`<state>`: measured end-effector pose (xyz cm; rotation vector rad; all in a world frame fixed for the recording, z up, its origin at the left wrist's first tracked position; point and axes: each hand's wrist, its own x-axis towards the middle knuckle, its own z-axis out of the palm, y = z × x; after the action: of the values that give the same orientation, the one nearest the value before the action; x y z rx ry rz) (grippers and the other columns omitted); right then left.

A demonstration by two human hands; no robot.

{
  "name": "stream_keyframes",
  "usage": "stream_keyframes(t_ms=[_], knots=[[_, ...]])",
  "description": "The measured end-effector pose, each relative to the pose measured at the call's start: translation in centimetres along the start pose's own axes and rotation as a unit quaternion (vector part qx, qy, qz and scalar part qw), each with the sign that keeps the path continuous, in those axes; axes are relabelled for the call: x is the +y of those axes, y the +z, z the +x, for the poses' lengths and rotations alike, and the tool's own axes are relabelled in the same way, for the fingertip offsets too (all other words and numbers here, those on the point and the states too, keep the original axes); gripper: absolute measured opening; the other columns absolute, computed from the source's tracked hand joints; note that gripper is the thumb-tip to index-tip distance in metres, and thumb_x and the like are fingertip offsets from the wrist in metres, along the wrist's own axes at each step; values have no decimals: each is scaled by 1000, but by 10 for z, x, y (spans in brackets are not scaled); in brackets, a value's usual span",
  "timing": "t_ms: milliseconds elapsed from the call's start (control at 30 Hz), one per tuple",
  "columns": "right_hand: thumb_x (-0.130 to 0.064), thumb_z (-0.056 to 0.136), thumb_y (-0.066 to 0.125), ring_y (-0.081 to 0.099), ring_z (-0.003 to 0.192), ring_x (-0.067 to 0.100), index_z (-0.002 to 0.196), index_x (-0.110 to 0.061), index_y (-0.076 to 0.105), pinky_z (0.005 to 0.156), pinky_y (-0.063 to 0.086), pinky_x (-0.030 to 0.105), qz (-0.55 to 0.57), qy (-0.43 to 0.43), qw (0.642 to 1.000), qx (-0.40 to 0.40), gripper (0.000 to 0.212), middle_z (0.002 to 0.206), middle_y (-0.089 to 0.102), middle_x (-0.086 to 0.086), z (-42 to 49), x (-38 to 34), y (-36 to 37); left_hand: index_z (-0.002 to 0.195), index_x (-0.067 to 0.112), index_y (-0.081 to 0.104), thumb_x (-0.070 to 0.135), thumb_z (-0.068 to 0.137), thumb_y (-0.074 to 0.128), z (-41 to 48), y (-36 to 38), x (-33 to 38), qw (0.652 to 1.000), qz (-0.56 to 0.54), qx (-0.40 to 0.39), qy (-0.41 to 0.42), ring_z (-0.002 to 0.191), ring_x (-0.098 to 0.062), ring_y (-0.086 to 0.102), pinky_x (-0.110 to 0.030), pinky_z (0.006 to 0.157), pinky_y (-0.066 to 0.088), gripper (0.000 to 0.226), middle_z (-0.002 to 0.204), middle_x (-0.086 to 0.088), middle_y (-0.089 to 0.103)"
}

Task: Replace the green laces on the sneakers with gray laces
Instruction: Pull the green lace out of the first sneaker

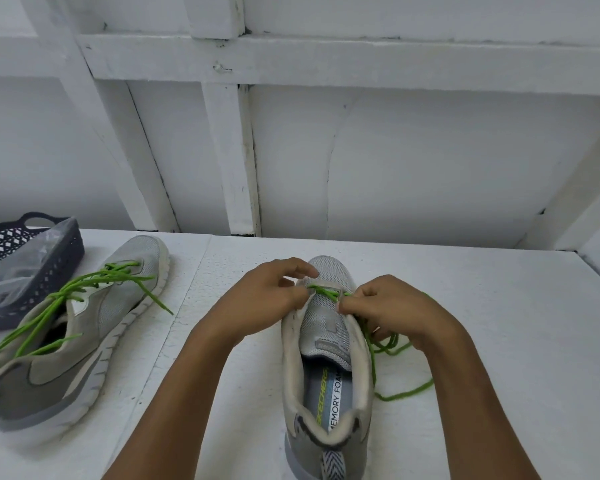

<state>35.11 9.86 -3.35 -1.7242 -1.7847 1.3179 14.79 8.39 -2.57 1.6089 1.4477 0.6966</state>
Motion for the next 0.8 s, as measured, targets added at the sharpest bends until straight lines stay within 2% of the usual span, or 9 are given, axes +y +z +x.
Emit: stream_keyframes(t_ms=[67, 133, 233, 300, 400, 533, 667, 800], knots=[[-25, 84, 68, 55, 60, 16, 77, -11, 63, 58, 50, 28, 17, 0, 1000, -4, 16, 69, 54, 7, -1, 0, -3, 101, 43, 69, 30, 79, 61, 4, 1, 3, 999, 35, 3, 21, 105, 1, 60, -28, 92, 50, 26, 119, 18, 62], [-23, 82, 69, 57, 59, 16, 77, -7, 67, 60, 49, 31, 25, -2, 1000, 5, 17, 67, 54, 8, -1, 1, -3, 99, 40, 71, 27, 87, 65, 8, 2, 6, 996, 81, 3, 43, 111, -1, 57, -27, 94, 45, 18, 118, 17, 61], [-24, 72, 70, 57, 59, 20, 76, 13, 63, 63, 46, 34, 53, 0, 999, 11, 38, 65, 55, 11, -1, 2, -5, 102, 31, 74, 29, 89, 68, 18, 5, 16, 981, 182, -3, 72, 113, -8, 55, -30, 95, 45, 15, 119, 9, 60], [-16, 77, 69, 60, 56, 19, 80, 16, 64, 62, 49, 30, 63, -1, 998, 11, 33, 63, 59, 10, 0, 3, -5, 103, 29, 74, 31, 86, 70, 25, 7, 22, 967, 243, -27, 76, 108, -14, 58, -34, 93, 49, 18, 119, 5, 59], [-6, 84, 64, 61, 48, 14, 81, 16, 67, 53, 49, 20, 59, -1, 998, 11, 22, 56, 60, 5, -1, 2, -4, 103, 30, 75, 35, 83, 73, 36, 9, 25, 945, 313, -65, 69, 102, -18, 61, -35, 88, 52, 20, 115, 2, 61], [-5, 84, 64, 58, 44, 10, 75, 10, 69, 50, 46, 18, 62, 5, 998, 18, 18, 49, 57, -1, -1, 1, -4, 92, 29, 74, 30, 81, 74, 45, 14, 24, 934, 339, -57, 100, 100, -19, 61, -37, 86, 53, 12, 111, 2, 60], [-8, 84, 64, 60, 47, 12, 69, -2, 67, 60, 47, 25, 57, 5, 998, 19, 16, 50, 57, -1, -2, 1, -3, 95, 22, 74, 25, 87, 67, 49, 17, 17, 925, 350, -51, 139, 110, -20, 57, -39, 92, 49, 10, 121, 0, 59], [-12, 84, 66, 65, 53, 16, 72, -4, 67, 71, 49, 35, 56, 7, 998, 18, 14, 56, 58, 3, -2, 2, -5, 92, 11, 67, 20, 92, 59, 51, 11, 5, 930, 330, 21, 160, 113, -19, 54, -38, 91, 48, 12, 122, -1, 58]])
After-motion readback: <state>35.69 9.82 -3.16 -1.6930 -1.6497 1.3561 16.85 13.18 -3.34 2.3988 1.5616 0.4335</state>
